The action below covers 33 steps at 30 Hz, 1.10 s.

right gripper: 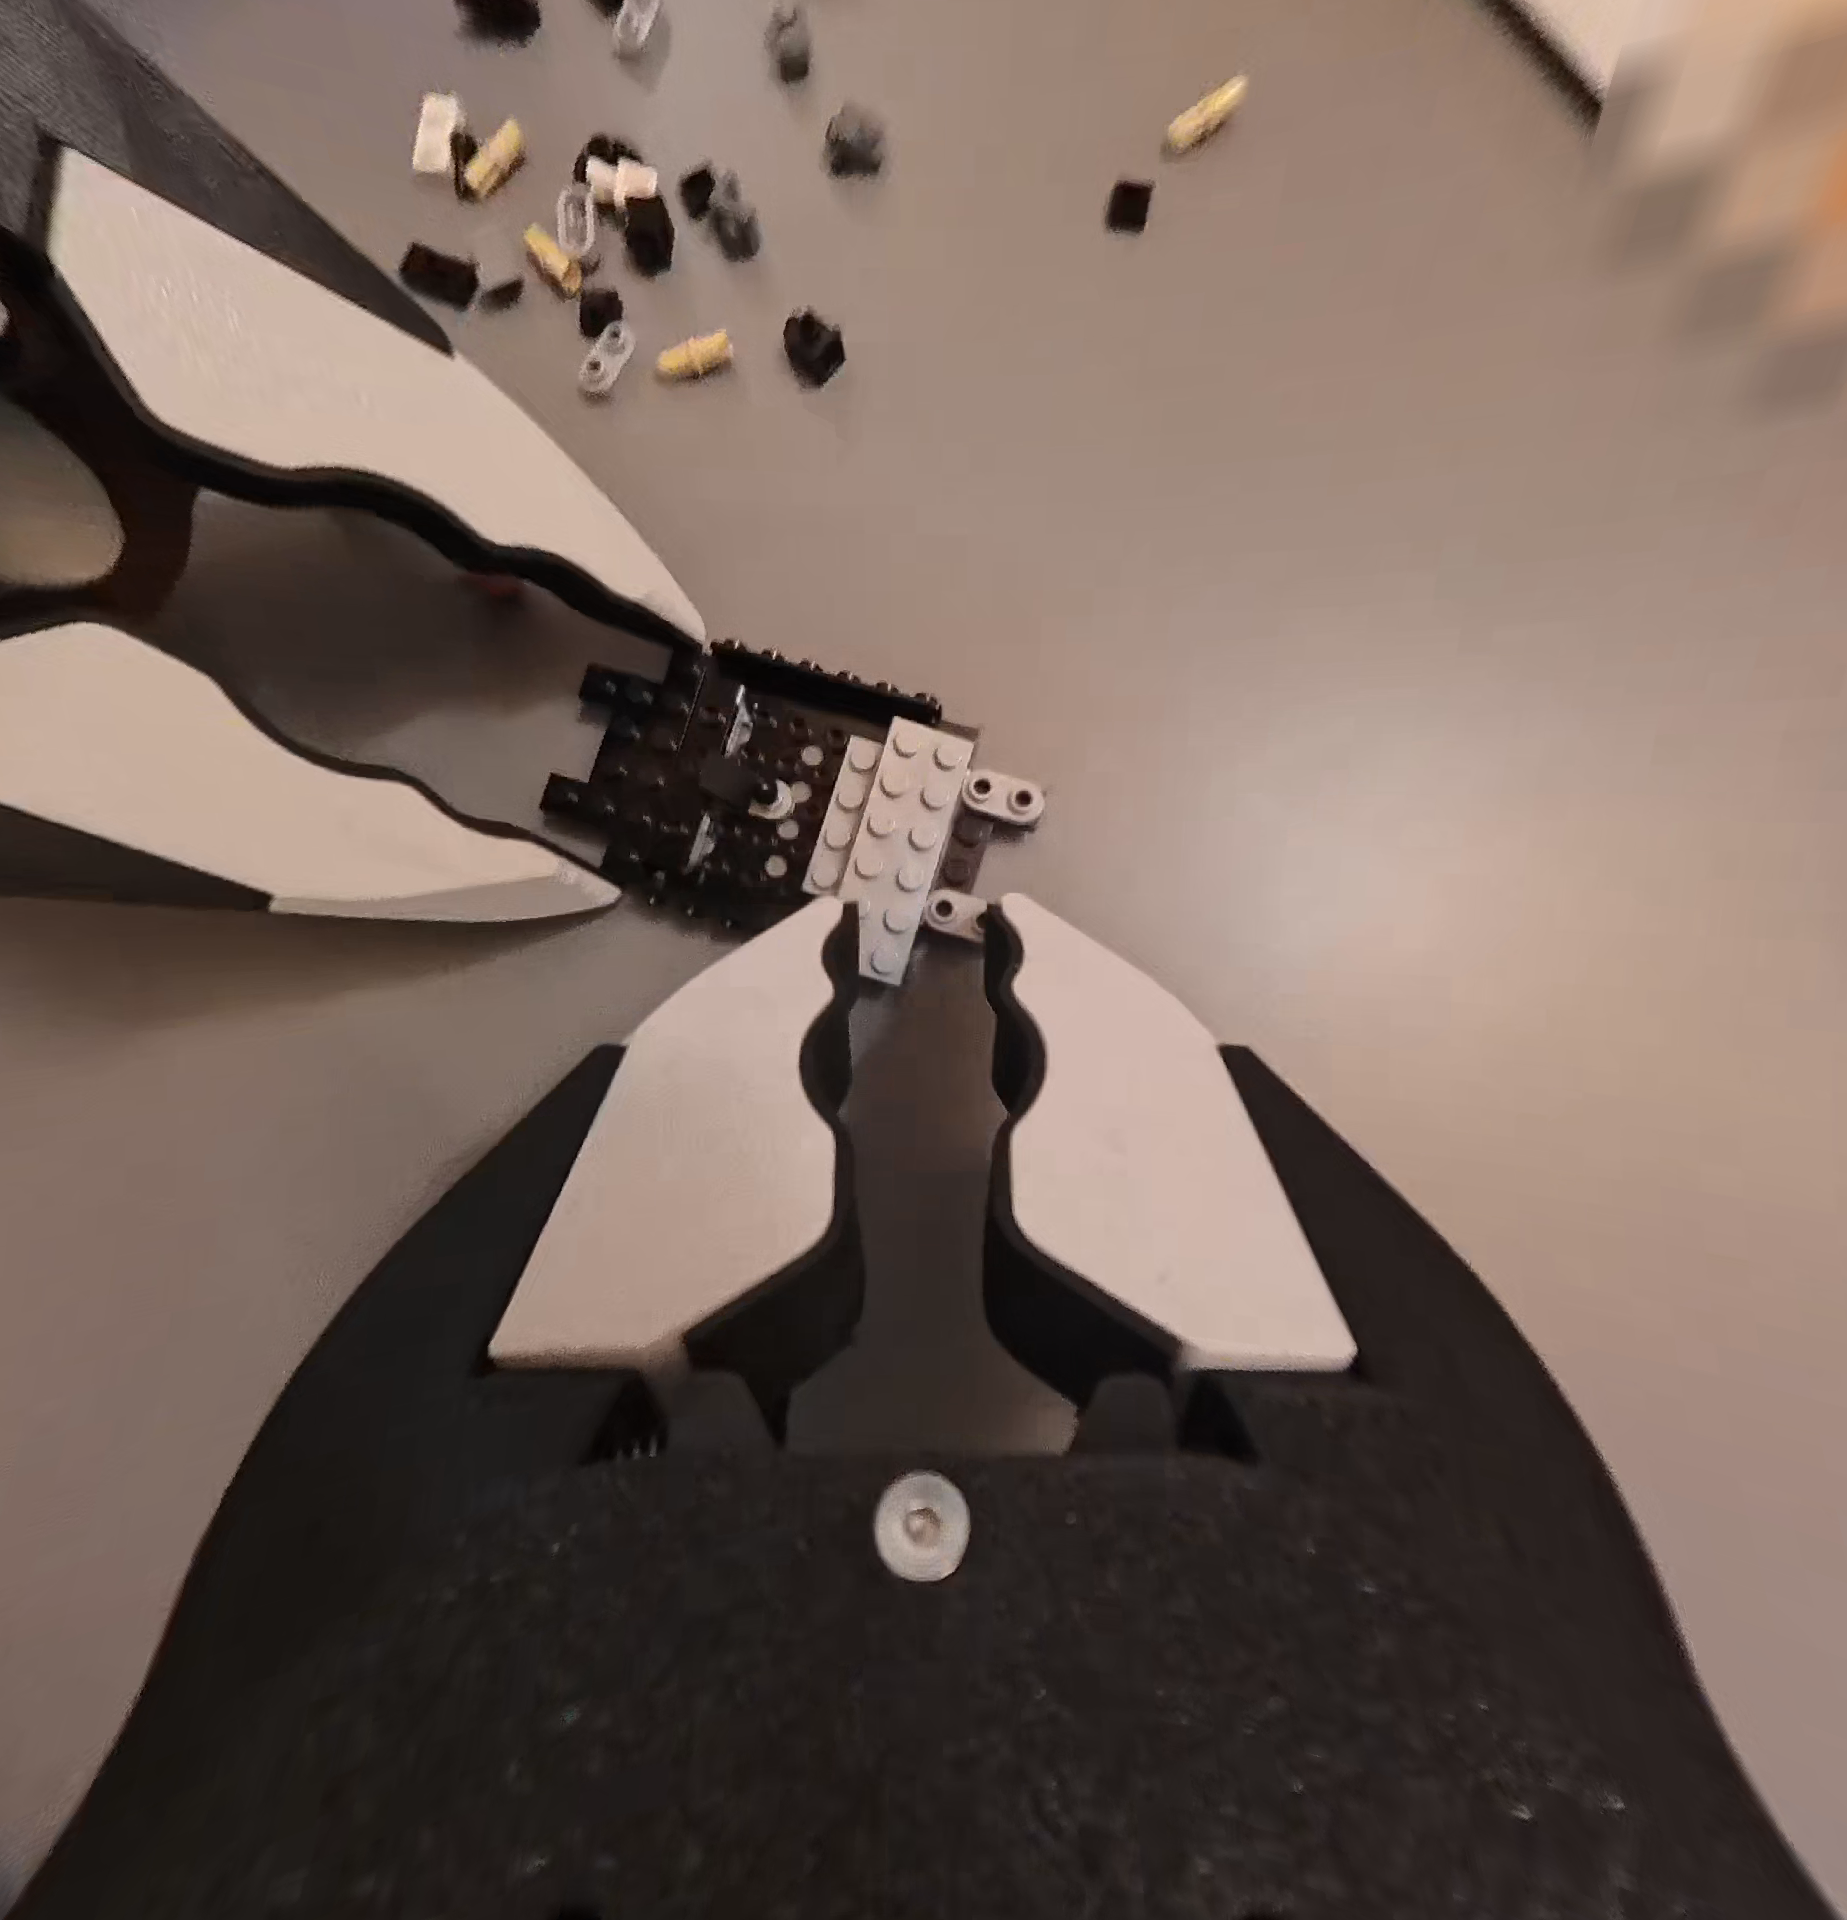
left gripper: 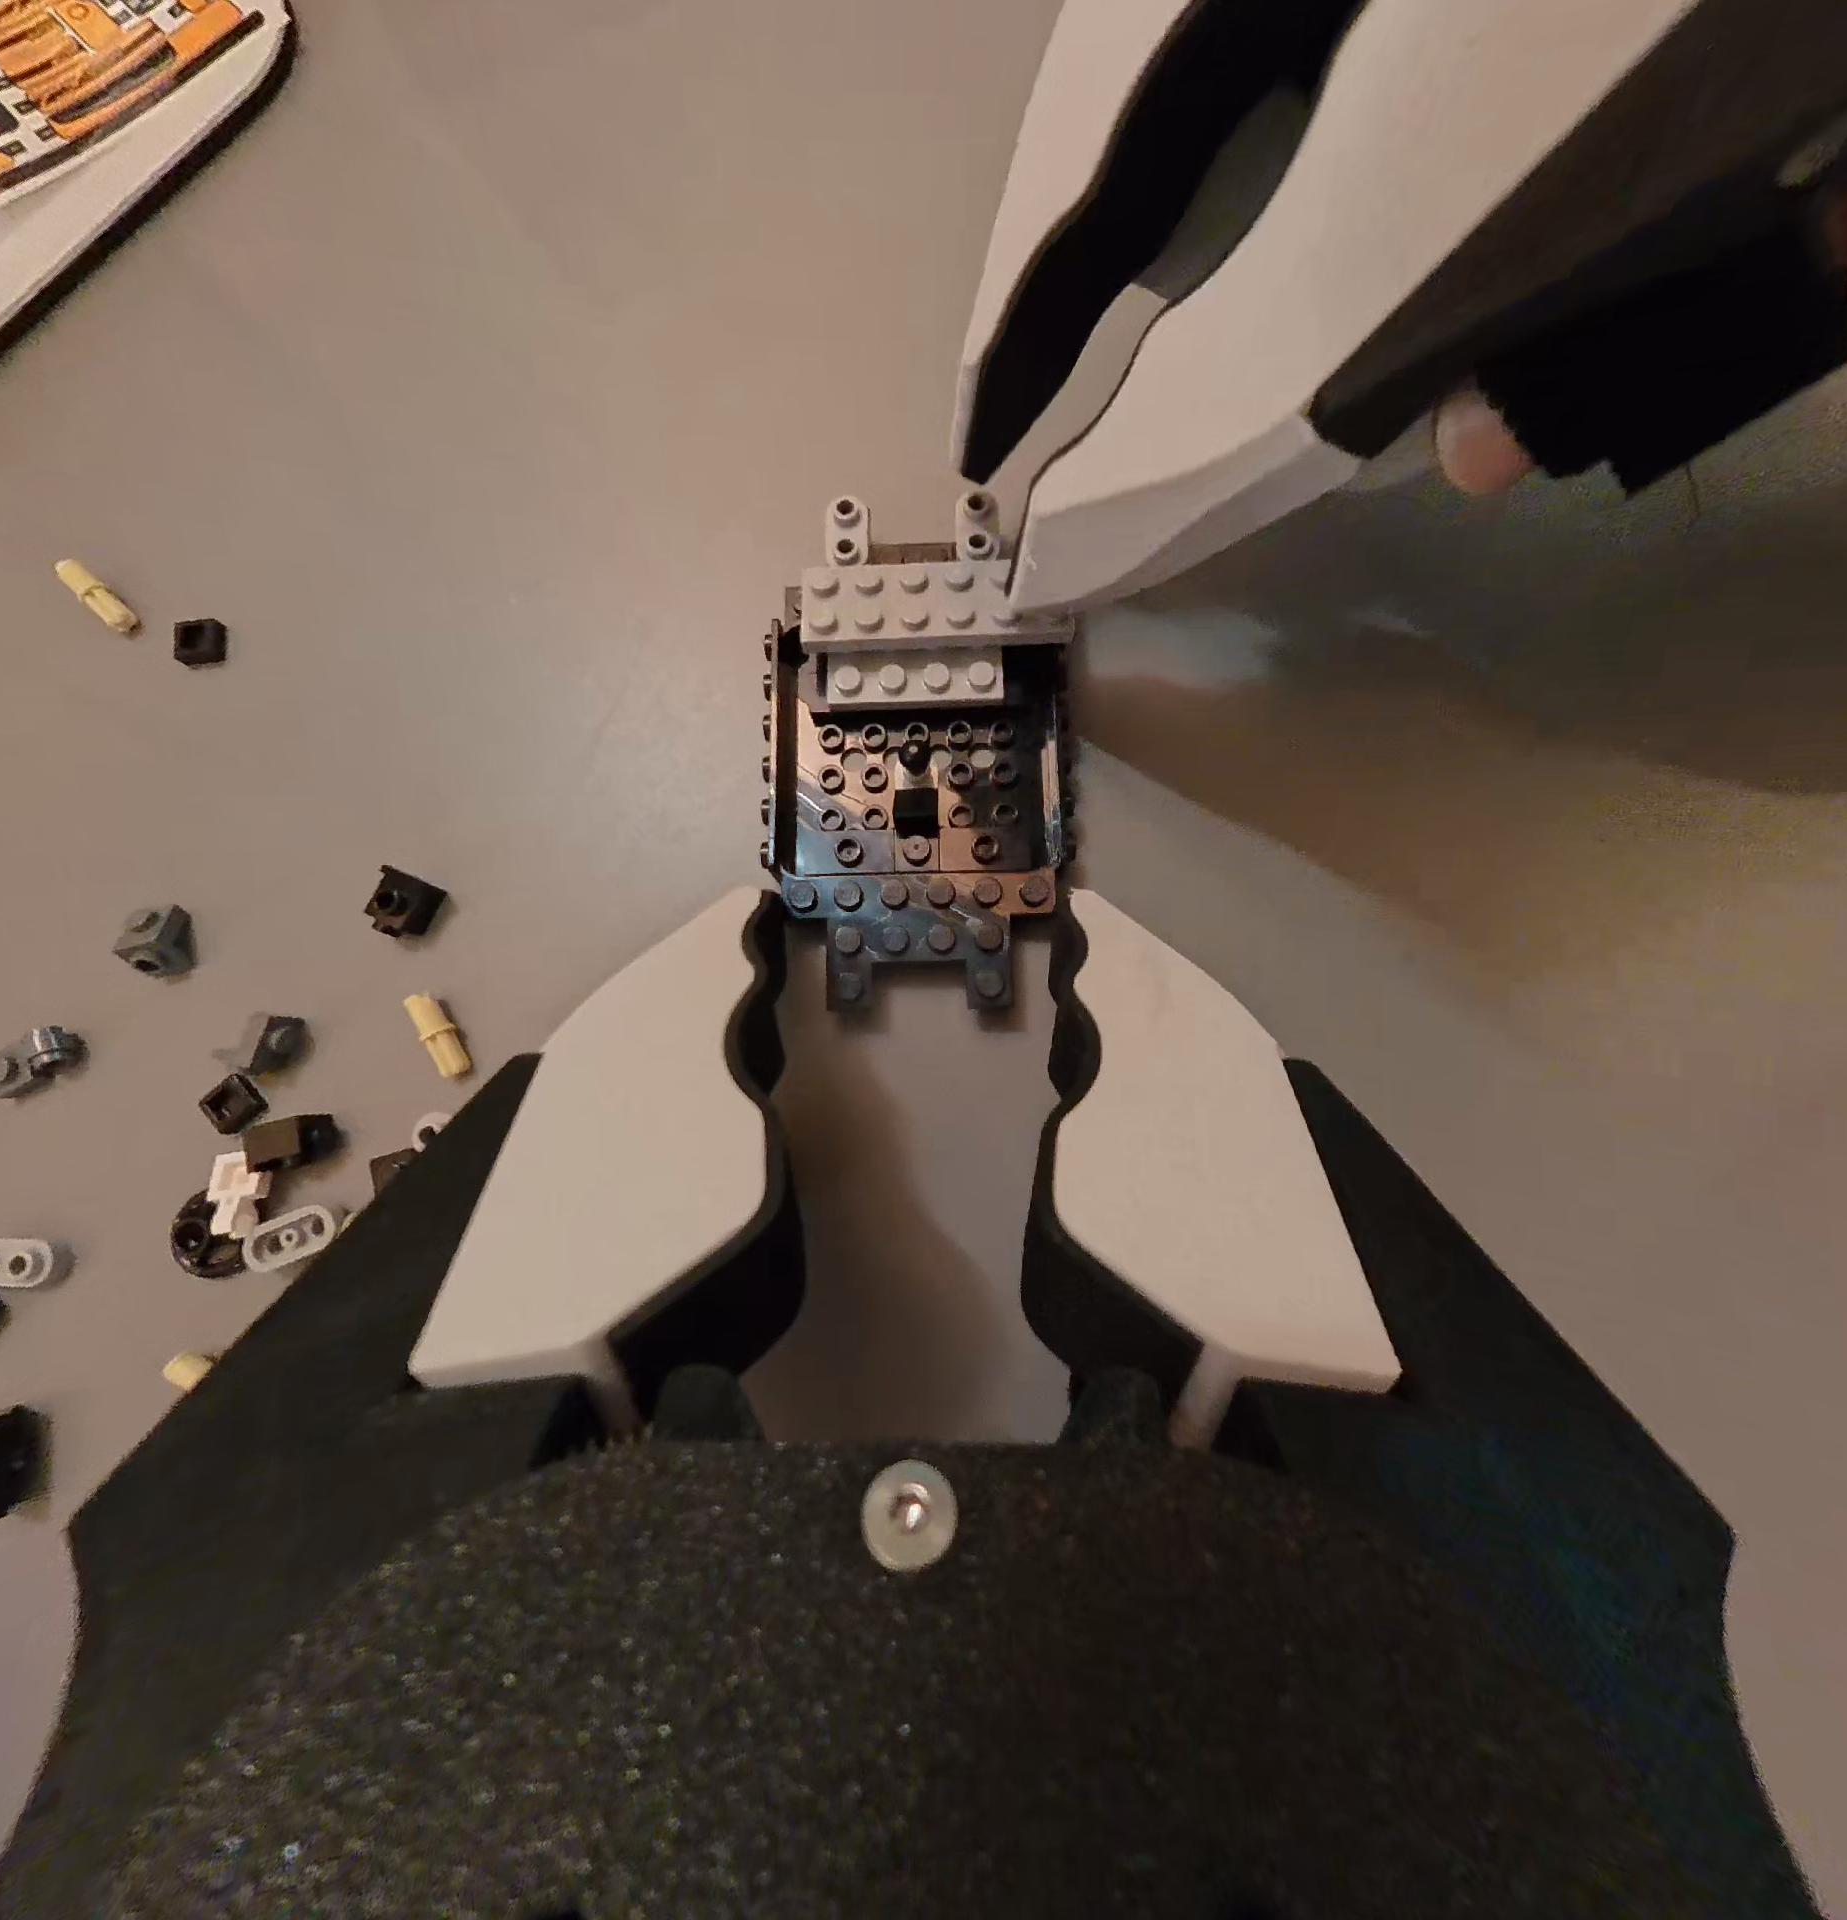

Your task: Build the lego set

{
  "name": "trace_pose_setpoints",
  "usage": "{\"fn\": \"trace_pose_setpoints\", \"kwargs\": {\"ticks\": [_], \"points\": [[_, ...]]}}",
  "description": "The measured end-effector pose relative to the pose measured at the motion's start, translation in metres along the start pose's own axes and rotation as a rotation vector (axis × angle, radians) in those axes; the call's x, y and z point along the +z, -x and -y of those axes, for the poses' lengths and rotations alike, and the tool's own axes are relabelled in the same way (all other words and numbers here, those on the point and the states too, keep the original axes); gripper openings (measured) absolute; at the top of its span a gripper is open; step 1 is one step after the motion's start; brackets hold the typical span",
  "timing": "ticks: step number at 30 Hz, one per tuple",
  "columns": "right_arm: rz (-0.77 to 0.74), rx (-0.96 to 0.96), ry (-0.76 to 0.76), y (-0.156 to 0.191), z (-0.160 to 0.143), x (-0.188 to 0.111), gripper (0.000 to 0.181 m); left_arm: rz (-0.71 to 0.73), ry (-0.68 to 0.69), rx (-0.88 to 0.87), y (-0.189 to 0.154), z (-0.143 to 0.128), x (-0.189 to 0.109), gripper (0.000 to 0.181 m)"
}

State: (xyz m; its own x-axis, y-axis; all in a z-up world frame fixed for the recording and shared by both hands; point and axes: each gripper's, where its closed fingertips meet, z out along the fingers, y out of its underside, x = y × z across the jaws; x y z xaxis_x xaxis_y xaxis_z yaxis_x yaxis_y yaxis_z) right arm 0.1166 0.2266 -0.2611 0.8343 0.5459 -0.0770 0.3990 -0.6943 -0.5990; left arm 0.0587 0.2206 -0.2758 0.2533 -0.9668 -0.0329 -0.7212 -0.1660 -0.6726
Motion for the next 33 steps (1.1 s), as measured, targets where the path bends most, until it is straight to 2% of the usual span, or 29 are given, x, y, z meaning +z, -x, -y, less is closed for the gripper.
{"fn": "trace_pose_setpoints", "kwargs": {"ticks": [1, 7, 16, 24, 28, 31, 33], "points": [[0.013, 0.002, 0.029, 0.0, -0.002, 0.002, 0.023, 0.002, -0.001, 0.001, 0.0, 0.0, 0.0, 0.049], [-0.031, 0.006, -0.017, 0.004, 0.013, 0.008, 0.022, 0.005, -0.003, 0.001, 0.0, -0.001, -0.001, 0.049], [-0.093, -0.023, 0.01, 0.003, 0.014, 0.017, 0.016, 0.005, -0.004, 0.014, -0.001, -0.001, 0.0, 0.049], [-0.075, 0.011, 0.02, 0.003, 0.012, 0.017, 0.017, 0.004, -0.004, 0.011, 0.0, -0.001, 0.0, 0.049], [0.003, 0.073, -0.032, 0.004, 0.016, 0.012, 0.027, 0.0, -0.005, 0.012, 0.0, -0.001, -0.001, 0.049], [0.068, 0.139, -0.118, -0.01, 0.023, -0.005, 0.025, -0.007, -0.006, 0.021, -0.001, -0.002, -0.001, 0.049], [0.12, 0.109, -0.141, -0.017, 0.021, -0.013, 0.021, -0.019, -0.007, 0.03, -0.002, -0.002, -0.001, 0.049]]}}
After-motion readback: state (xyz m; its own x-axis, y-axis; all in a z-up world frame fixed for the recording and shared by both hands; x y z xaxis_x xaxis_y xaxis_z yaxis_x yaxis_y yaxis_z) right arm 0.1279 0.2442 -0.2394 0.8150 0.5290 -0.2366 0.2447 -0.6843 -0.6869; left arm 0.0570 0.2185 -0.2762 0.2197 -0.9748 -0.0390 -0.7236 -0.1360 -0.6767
